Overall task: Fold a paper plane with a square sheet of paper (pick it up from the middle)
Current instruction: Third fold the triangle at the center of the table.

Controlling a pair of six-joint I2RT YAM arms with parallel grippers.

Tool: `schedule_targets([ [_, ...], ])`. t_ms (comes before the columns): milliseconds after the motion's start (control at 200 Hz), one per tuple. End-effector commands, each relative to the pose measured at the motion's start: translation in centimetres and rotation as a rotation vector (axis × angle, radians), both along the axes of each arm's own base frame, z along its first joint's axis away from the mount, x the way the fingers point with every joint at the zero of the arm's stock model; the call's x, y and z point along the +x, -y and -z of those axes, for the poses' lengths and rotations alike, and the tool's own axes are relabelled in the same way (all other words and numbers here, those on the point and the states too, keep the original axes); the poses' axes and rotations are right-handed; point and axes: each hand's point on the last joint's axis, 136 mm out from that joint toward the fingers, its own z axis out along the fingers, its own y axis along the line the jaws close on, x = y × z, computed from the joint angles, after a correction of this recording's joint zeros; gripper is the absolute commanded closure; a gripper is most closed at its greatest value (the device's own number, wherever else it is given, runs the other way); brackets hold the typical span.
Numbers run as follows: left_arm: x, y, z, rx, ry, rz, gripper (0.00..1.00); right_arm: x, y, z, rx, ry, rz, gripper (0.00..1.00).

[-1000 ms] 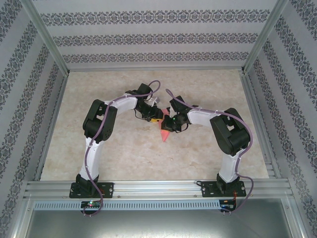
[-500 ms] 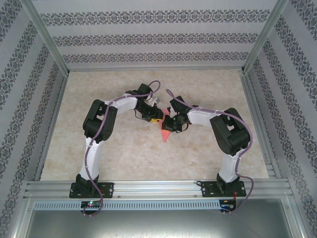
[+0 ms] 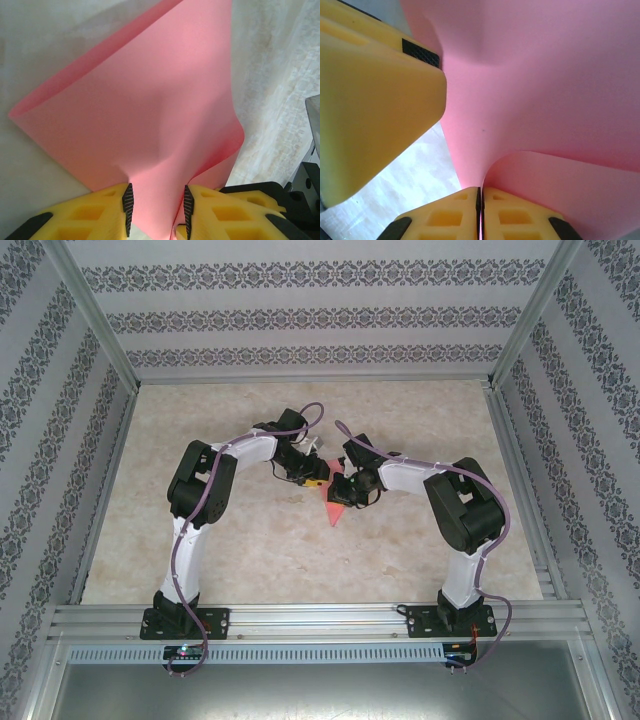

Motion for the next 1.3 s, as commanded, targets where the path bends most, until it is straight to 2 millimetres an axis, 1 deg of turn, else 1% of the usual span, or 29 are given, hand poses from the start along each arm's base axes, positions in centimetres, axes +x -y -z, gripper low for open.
schedule_targets([
  [0, -0.1, 0.0, 1.1, -0.008, -0.024, 0.003, 0.64, 0.1, 0.5, 1.0, -0.024, -0.012, -0.007, 0.85],
  [55, 0.0, 0.1, 1.0, -0.014, -0.024, 0.001, 0.64, 0.0, 0.5, 1.1, -0.025, -0.015, -0.009, 0.82],
  [135, 0.0, 0.1, 0.7, -0.021, -0.023, 0.000, 0.63, 0.0, 0.4, 1.1, -0.016, -0.013, -0.011, 0.73],
  [200, 0.0, 0.3, 0.5, -0.031, -0.020, -0.001, 0.63, -0.1, 0.2, 1.0, -0.005, -0.012, -0.013, 0.68],
  [350, 0.2, 0.6, -0.3, -0.054, -0.010, -0.007, 0.62, 0.0, -0.2, 0.6, 0.034, 0.004, -0.011, 0.62],
  [440, 0.3, 0.5, -1.0, -0.058, 0.000, -0.010, 0.61, 0.0, -0.2, 0.5, 0.040, 0.006, -0.008, 0.60],
  [569, 0.5, 0.0, -2.0, -0.047, 0.024, -0.019, 0.61, -0.2, -0.1, 0.7, 0.041, 0.007, -0.007, 0.60],
  [754, 0.4, -0.7, -4.2, -0.051, 0.058, -0.030, 0.62, -0.4, -0.2, 0.8, 0.060, 0.016, -0.022, 0.61],
  [854, 0.2, -0.4, -4.9, -0.079, 0.052, -0.027, 0.66, -0.4, -0.4, 0.8, 0.077, 0.022, -0.028, 0.64],
  [924, 0.0, -0.2, -5.2, -0.094, 0.047, -0.022, 0.74, -0.5, -0.4, 0.9, 0.078, 0.023, -0.029, 0.66],
  [964, -0.1, -0.1, -5.2, -0.103, 0.040, -0.020, 0.78, -0.5, -0.4, 0.9, 0.081, 0.024, -0.029, 0.67],
  [1049, -0.5, 0.3, -5.1, -0.118, 0.024, -0.009, 0.84, -0.6, -0.3, 0.9, 0.083, 0.023, -0.029, 0.70],
  [1104, -0.8, 0.5, -4.8, -0.122, 0.012, -0.002, 0.86, -0.6, -0.3, 1.0, 0.084, 0.023, -0.029, 0.72],
  [1294, -1.7, 0.6, -3.3, -0.115, -0.028, 0.011, 0.89, -0.6, -0.1, 1.0, 0.091, 0.025, -0.025, 0.75],
])
